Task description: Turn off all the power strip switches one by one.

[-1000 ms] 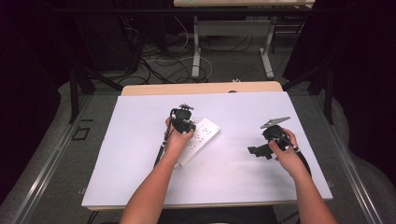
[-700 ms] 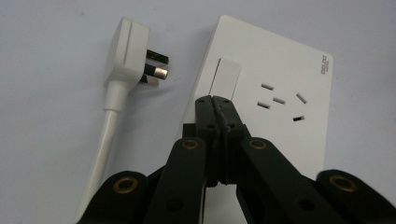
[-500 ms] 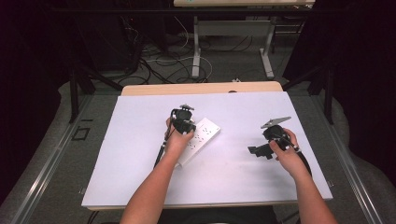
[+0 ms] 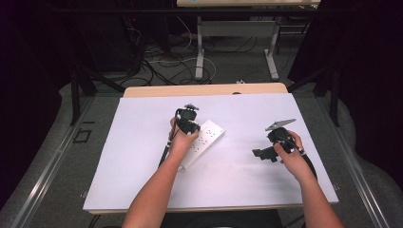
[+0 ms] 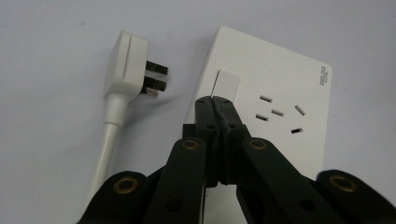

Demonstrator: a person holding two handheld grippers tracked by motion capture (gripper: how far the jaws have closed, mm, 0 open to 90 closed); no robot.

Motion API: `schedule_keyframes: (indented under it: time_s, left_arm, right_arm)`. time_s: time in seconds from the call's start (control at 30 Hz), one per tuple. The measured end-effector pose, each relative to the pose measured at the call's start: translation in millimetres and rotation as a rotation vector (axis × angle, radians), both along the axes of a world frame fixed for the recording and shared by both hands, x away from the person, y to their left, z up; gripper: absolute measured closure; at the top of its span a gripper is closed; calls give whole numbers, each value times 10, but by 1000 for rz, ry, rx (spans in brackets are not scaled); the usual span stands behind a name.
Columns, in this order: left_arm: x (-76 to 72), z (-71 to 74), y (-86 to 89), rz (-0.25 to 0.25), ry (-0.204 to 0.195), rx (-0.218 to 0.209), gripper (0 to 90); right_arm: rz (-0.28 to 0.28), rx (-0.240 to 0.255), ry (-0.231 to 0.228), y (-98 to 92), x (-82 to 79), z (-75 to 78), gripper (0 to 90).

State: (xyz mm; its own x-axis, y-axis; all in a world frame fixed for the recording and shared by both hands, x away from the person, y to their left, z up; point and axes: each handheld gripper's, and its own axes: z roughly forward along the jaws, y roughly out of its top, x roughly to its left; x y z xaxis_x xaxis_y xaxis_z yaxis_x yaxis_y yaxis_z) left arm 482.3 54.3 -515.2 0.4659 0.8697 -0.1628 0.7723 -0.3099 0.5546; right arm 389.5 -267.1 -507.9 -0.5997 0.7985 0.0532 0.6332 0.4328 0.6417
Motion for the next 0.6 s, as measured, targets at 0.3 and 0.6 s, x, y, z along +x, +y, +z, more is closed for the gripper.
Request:
schedule_keyframes:
  time_s: [0.3,0.6]
  left_arm:
    - [74,99,-20,-3,-11,-5,900]
    - [172,102,-75,-2,-5,3,900]
  right_arm:
    - [8,-1,-6,-8,4,0,78]
    - [-3,-1,4,-5,4,-2,78]
